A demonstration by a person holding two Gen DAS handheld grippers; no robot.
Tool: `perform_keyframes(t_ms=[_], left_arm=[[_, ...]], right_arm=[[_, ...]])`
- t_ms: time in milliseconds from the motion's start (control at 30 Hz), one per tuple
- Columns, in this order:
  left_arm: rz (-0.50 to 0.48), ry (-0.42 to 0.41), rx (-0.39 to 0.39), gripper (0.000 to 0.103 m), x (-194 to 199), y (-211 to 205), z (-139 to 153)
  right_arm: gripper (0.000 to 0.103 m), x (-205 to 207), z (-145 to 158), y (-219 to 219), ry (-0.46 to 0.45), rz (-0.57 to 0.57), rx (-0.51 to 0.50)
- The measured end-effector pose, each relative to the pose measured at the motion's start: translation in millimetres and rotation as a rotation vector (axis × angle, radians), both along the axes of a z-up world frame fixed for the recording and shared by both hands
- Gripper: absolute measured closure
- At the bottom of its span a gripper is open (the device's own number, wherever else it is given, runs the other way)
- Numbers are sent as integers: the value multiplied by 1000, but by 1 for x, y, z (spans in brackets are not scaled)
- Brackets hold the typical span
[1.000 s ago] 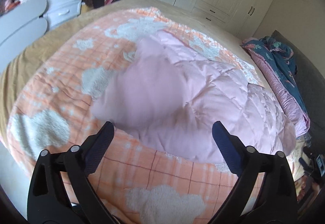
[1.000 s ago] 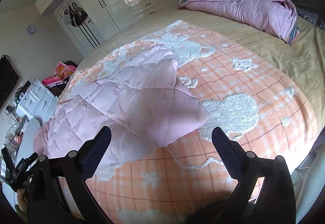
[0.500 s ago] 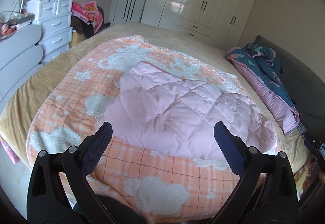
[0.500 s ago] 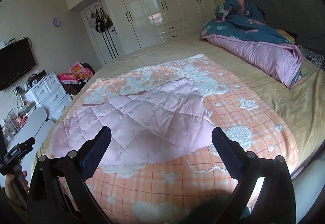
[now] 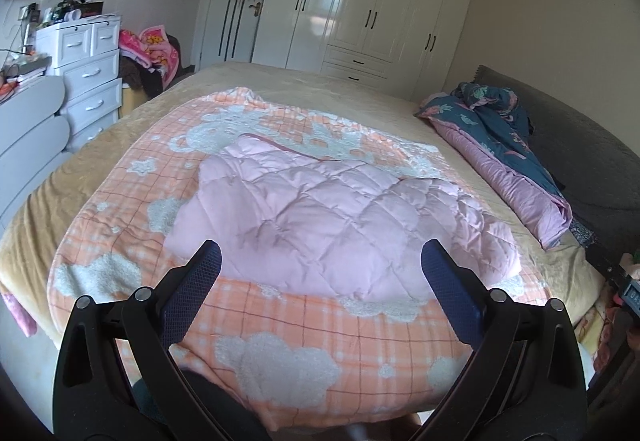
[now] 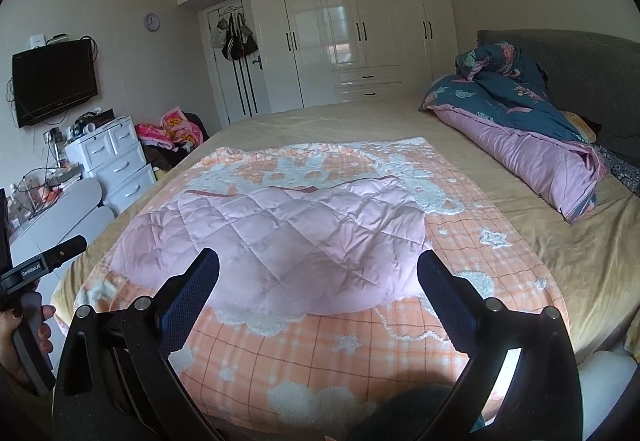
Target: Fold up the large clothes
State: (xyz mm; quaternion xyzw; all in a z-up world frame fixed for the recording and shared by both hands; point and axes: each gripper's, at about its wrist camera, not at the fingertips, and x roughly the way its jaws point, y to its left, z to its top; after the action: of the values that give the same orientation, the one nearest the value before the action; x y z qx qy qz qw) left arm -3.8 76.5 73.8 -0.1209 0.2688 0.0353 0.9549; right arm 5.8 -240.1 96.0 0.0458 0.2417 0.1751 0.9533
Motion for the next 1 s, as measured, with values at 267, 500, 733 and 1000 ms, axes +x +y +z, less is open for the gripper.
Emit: perform_keyframes(t_ms=[267,500,733,1000], left_arm=[[-41,2,4,9,-5,-19,-13],[-46,59,-3,9,1,-30,-35],[-59,91,-4,9,5,-36,-47],[-56,94,5,9,6,-39,-50]], right_arm=[[4,-20,-7,13,-54,33,-45],[4,-12,-47,28,44,43,-76],[4,-3,-71,40,126,46,-90],[4,-5,-69,42,120,64,-92]])
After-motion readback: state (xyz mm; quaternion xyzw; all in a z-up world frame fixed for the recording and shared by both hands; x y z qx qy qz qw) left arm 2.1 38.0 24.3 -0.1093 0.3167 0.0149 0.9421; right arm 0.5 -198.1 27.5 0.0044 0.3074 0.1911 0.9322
